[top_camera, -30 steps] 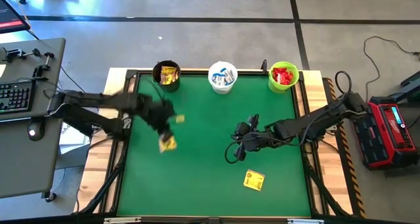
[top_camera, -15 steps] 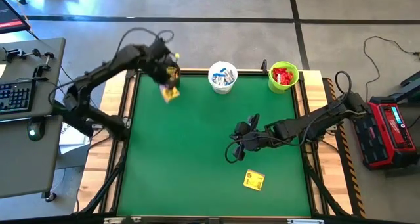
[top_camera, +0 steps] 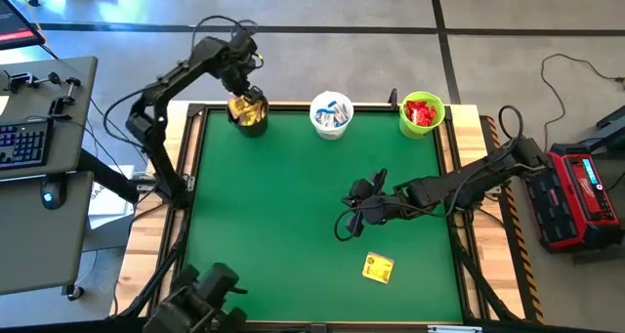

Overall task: Sort candy by brand, put in halloween buckets
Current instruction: Put the yellow candy into the black bucket

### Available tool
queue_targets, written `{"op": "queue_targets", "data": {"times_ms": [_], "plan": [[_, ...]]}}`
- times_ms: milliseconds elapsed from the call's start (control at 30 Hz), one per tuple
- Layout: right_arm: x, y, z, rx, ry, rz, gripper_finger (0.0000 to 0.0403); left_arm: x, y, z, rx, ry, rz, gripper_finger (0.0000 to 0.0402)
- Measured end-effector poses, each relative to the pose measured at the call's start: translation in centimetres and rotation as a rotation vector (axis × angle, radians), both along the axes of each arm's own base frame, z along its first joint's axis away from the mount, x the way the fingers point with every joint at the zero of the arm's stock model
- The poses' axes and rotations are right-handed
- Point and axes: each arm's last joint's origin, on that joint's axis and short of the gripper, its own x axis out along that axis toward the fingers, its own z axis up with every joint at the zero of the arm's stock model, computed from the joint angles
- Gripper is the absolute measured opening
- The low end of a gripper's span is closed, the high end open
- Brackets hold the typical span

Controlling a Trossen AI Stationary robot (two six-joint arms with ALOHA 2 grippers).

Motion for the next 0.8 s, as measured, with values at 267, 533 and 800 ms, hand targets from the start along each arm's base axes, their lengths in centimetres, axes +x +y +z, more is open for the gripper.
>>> {"op": "queue_targets", "data": {"times_ms": [267,533,800], "plan": [[0.0,0.0,0.0,-0.008,-0.001,-0.005,0.0000,1.8,1.0,-2.8,-0.051,0.056,-0.066,0.0000],[0.1,-0.3,0.0,-0.004,0.005,-0.010,0.0000,2.6,0.9,-3.2,-0.004,0.103,-0.115,0.0027],[0.1,-0.3,-0.1,0.018,0.014,0.013,0.0000,3.8,0.3,-3.0,0.013,0.039,-0.113,0.0112]]}}
